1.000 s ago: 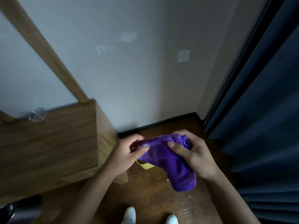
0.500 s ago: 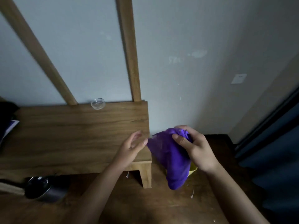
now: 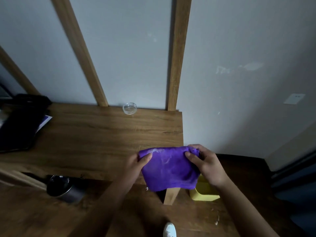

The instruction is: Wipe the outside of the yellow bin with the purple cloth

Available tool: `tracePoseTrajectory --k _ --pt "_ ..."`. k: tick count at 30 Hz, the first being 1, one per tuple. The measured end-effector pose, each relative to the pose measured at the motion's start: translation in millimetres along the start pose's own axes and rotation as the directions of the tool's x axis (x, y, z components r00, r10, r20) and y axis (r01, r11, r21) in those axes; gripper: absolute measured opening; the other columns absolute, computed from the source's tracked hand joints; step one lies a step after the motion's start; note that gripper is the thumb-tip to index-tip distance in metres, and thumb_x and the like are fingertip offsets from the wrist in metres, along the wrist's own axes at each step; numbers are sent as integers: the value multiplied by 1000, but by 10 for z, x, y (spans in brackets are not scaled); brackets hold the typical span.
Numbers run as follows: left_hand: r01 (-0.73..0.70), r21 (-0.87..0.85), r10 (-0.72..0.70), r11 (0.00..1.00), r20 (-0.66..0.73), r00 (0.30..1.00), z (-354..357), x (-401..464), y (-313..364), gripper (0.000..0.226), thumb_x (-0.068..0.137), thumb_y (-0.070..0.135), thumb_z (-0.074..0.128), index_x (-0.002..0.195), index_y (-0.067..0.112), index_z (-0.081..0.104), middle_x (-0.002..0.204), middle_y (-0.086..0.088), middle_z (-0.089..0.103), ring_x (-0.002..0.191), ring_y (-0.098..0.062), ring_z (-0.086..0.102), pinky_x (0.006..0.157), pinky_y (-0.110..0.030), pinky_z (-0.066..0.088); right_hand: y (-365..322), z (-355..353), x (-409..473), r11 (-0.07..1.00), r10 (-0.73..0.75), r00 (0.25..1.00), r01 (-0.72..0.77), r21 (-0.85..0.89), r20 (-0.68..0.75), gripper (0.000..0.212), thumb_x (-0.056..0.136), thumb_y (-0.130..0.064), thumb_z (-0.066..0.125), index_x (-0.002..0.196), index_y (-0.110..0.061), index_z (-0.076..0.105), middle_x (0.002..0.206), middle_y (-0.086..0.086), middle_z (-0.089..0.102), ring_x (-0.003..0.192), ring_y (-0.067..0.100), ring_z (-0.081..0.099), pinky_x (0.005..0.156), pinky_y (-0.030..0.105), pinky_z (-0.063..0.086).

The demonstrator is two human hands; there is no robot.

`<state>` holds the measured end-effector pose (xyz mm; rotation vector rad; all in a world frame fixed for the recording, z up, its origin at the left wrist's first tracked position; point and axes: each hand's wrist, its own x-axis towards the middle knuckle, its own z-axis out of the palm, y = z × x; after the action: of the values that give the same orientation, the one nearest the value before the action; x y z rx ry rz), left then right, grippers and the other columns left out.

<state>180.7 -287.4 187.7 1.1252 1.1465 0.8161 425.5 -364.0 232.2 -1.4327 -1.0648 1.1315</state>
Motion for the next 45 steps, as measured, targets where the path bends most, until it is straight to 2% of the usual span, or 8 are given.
tracePoseTrajectory --k 8,14,19,27,31,35,39,45 --pt "101 212 -88 972 -69 994 -195 456 -104 16 95 32 71 104 19 74 94 -1 81 90 -19 77 79 -38 61 599 24 759 957 189 977 -160 -241 102 22 89 -44 74 106 -32 71 102 -6 76 93 13 74 82 42 63" --pt "126 313 -126 941 -21 992 -406 899 -352 51 73 61 70 105 21 78 97 1 81 94 -20 77 86 -40 59 1024 74 1244 921 276 947 -212 -327 164 21 81 -51 73 98 -38 71 101 -3 75 96 18 73 87 49 61" --pt "209 271 -209 939 -29 977 -469 1410 -669 7 95 19 71 98 21 77 89 6 82 89 -14 76 75 -22 59 1381 240 1664 861 353 932 -291 -416 80 20 90 -35 75 107 -27 71 104 -1 74 98 18 70 91 46 59" --pt "190 422 -256 886 104 961 -558 2364 -941 12 96 14 69 105 19 75 95 9 78 87 -1 71 82 -22 50 1705 539 2305 712 424 889 -444 -544 -170 23 88 -33 76 107 -20 73 94 -4 70 95 21 68 86 35 53" --pt "126 638 -253 760 113 961 -554 2722 -1087 23 95 15 67 115 4 71 110 -13 74 102 -25 68 82 -26 44 1834 682 2453 671 402 851 -524 -524 -337 27 85 -39 74 111 -30 70 95 -8 72 95 19 70 82 32 53" --pt "98 738 -251 668 100 963 -566 2815 -1149 48 94 17 66 140 13 55 130 -10 68 121 -27 63 102 -32 45 1821 821 2501 625 371 849 -527 -576 -376 39 91 -29 67 129 -31 59 111 -3 74 97 22 70 79 30 50" --pt "-92 838 -122 539 186 975 -653 2858 -1149 62 91 25 71 148 19 48 149 -10 47 137 -25 49 110 -32 38 1785 843 2494 514 289 919 -385 -767 -267 51 91 -33 65 140 -32 51 141 -1 57 126 23 55 95 40 50" --pt "-408 908 -215 97 420 882 -788 2866 -1117 75 92 63 54 157 33 31 172 -11 10 159 -35 2 126 -57 9 1904 749 2457 294 358 934 -114 -949 -1 65 94 -58 53 153 -35 37 169 1 16 157 28 12 124 50 17"
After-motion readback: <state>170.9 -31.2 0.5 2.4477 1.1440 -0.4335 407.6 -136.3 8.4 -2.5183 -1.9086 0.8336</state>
